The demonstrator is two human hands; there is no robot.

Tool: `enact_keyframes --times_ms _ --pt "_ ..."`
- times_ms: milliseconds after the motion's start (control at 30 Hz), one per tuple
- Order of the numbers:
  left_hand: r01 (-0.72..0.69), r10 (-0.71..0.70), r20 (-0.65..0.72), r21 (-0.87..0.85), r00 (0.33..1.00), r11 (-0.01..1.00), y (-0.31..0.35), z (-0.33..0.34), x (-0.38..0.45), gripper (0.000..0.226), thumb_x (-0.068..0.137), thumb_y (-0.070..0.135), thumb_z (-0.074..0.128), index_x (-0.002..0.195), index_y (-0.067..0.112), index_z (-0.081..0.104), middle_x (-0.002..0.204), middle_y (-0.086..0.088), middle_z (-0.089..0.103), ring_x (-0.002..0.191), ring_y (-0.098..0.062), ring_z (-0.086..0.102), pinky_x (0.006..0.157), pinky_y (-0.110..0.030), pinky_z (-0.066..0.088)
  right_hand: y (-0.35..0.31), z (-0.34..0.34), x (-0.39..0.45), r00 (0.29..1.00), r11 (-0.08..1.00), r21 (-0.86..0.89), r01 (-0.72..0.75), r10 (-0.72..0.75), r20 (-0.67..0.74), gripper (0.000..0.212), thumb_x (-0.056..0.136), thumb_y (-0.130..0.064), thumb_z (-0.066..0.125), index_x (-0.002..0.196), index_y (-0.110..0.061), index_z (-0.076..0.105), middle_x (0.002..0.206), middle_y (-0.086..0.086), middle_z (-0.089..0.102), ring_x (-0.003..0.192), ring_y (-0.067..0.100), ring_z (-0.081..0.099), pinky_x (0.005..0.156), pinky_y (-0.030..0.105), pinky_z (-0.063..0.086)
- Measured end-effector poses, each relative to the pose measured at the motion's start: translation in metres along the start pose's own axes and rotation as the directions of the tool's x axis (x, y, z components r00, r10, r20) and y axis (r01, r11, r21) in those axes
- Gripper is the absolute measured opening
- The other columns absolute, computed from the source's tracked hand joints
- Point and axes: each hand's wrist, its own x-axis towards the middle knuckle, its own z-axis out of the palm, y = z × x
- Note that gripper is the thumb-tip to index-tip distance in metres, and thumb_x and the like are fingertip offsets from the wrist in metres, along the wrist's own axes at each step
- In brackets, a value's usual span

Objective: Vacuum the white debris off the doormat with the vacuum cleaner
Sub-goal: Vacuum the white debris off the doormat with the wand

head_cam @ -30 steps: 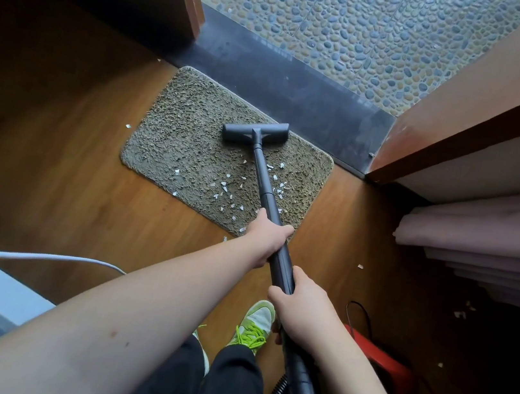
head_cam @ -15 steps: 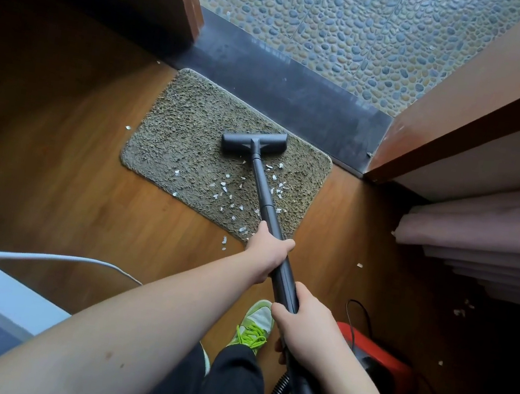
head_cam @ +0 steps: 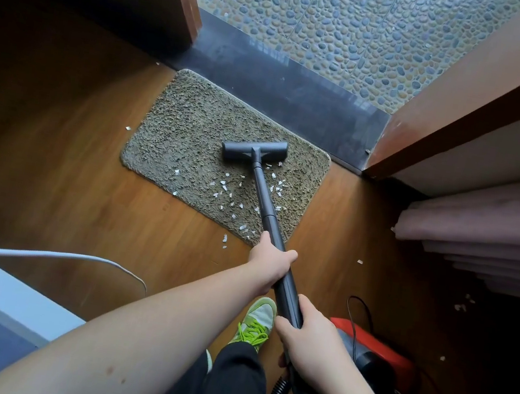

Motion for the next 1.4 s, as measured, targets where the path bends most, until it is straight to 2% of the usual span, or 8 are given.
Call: enact_keyframes --times_ms 133,267,467,667,967,1100,1200,1400 --pt "0.011 -0.011 -0.002 0.021 1.0 1.0 -0.007 0.004 -0.002 0.102 0.06 0.041 0.06 0.151 0.034 0.016 0.129 -0.012 0.055 0.102 -0.04 0.066 0.083 -0.052 0.058 0.007 0.003 -0.004 1.0 1.0 -0.008 0.0 0.0 -0.008 0.016 0.087 -0.037 0.052 0.098 -0.026 0.049 0.081 0.004 0.065 0.069 0.026 0.068 0.066 0.04 0.06" --pt "0.004 -0.005 0.006 0.051 1.0 0.999 -0.009 0.004 -0.016 0.09 0.064 0.038 0.06 0.146 0.029 0.024 0.118 -0.012 0.058 0.096 -0.038 0.067 0.079 -0.05 0.059 0.013 0.004 -0.011 1.0 1.0 -0.018 0.004 -0.004 -0.009 0.015 0.088 -0.035 0.052 0.099 -0.026 0.05 0.081 0.002 0.065 0.072 0.024 0.066 0.067 0.035 0.054" --pt "0.006 -0.007 0.013 0.07 1.0 0.998 -0.016 0.006 -0.027 0.087 0.065 0.038 0.059 0.145 0.028 0.026 0.118 -0.011 0.057 0.095 -0.038 0.067 0.08 -0.05 0.059 0.018 0.007 -0.023 1.0 1.0 -0.022 -0.004 0.004 -0.018 0.014 0.088 -0.036 0.053 0.097 -0.025 0.051 0.078 0.001 0.063 0.074 0.025 0.065 0.067 0.034 0.052" --pt "0.012 -0.014 0.027 0.058 1.0 0.998 -0.028 0.007 -0.04 0.086 0.075 0.033 0.062 0.15 0.03 0.021 0.12 -0.011 0.057 0.095 -0.037 0.067 0.075 -0.048 0.061 0.025 0.011 -0.037 1.0 1.0 0.017 -0.009 0.009 -0.005 0.007 0.088 -0.032 0.052 0.09 -0.027 0.047 0.071 0.0 0.057 0.057 0.017 0.059 0.063 0.034 0.056" --pt "0.007 -0.009 0.023 0.084 1.0 0.996 -0.045 0.016 -0.056 0.091 0.077 0.036 0.062 0.154 0.029 0.015 0.134 -0.01 0.053 0.103 -0.037 0.066 0.085 -0.048 0.058 0.037 0.014 -0.059 0.999 0.999 0.016 -0.052 0.052 -0.002 0.012 0.086 -0.037 0.053 0.096 -0.031 0.051 0.071 0.004 0.065 0.057 0.017 0.063 0.063 0.033 0.056" --pt "-0.007 0.004 0.019 0.158 1.0 0.987 -0.052 0.019 -0.06 0.085 0.087 0.033 0.061 0.157 0.026 0.012 0.145 -0.009 0.046 0.119 -0.03 0.056 0.097 -0.039 0.051 0.042 0.014 -0.066 0.998 0.998 0.017 -0.06 0.06 -0.006 0.011 0.089 -0.037 0.053 0.099 -0.036 0.049 0.075 0.002 0.066 0.059 0.015 0.066 0.063 0.028 0.055" --pt "-0.007 0.003 0.023 0.193 1.0 0.981 -0.058 0.023 -0.062 0.084 0.088 0.034 0.059 0.157 0.026 0.011 0.147 -0.007 0.045 0.121 -0.028 0.054 0.1 -0.039 0.049 0.046 0.014 -0.072 0.998 0.998 0.027 -0.061 0.061 -0.004 0.009 0.09 -0.034 0.054 0.098 -0.035 0.051 0.074 0.002 0.065 0.052 0.007 0.062 0.055 0.019 0.049" --pt "-0.001 -0.002 0.015 0.248 1.0 0.969 -0.064 0.026 -0.064 0.085 0.088 0.037 0.058 0.157 0.028 0.009 0.146 -0.006 0.046 0.117 -0.027 0.056 0.093 -0.036 0.052 0.048 0.014 -0.076 0.996 0.996 0.005 -0.085 0.085 -0.007 0.016 0.091 -0.035 0.057 0.1 -0.042 0.045 0.087 0.001 0.068 0.075 0.011 0.065 0.07 0.02 0.05"
